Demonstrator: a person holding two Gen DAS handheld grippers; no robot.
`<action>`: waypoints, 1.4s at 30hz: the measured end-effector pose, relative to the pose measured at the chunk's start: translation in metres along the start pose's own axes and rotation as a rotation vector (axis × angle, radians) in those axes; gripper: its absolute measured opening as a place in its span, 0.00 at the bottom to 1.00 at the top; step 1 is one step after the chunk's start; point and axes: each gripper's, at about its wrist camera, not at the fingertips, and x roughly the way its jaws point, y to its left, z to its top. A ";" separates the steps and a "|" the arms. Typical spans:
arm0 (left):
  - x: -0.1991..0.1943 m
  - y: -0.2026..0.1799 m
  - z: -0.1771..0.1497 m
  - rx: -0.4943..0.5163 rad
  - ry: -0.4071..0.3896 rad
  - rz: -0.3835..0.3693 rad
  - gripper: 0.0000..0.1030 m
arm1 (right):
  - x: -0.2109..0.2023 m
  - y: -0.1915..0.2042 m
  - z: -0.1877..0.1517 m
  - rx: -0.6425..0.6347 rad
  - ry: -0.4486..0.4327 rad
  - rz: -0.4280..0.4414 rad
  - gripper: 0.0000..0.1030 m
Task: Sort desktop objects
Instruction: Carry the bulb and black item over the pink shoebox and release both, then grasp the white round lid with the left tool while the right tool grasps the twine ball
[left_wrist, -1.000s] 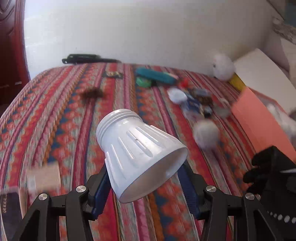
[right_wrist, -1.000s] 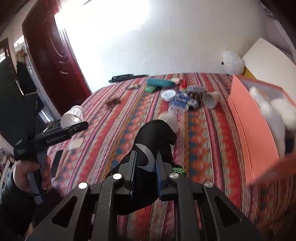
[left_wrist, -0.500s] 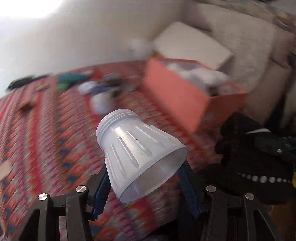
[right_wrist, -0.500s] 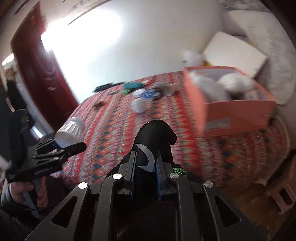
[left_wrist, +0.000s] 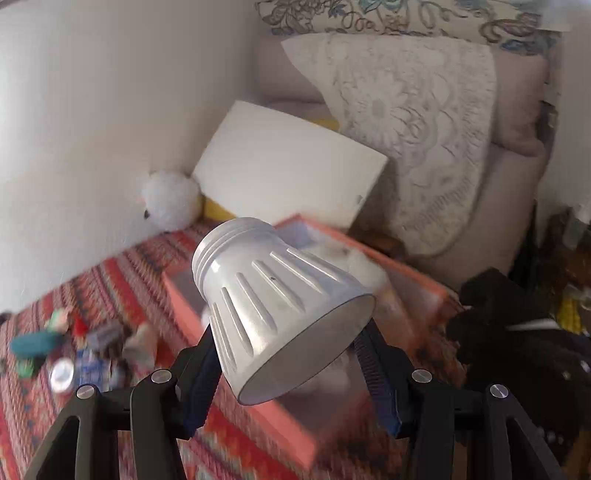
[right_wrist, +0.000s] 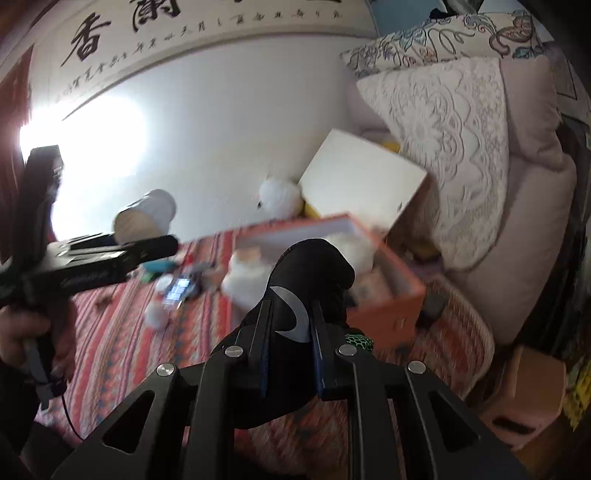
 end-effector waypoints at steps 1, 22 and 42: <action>0.017 0.004 0.012 -0.001 0.005 -0.005 0.57 | 0.011 -0.005 0.009 -0.003 -0.008 -0.003 0.18; 0.142 0.067 0.025 -0.136 0.065 -0.008 0.97 | 0.164 -0.036 0.036 0.032 0.002 -0.037 0.79; -0.099 0.207 -0.258 -0.401 0.187 0.261 0.98 | 0.092 0.187 -0.041 -0.162 0.161 0.205 0.93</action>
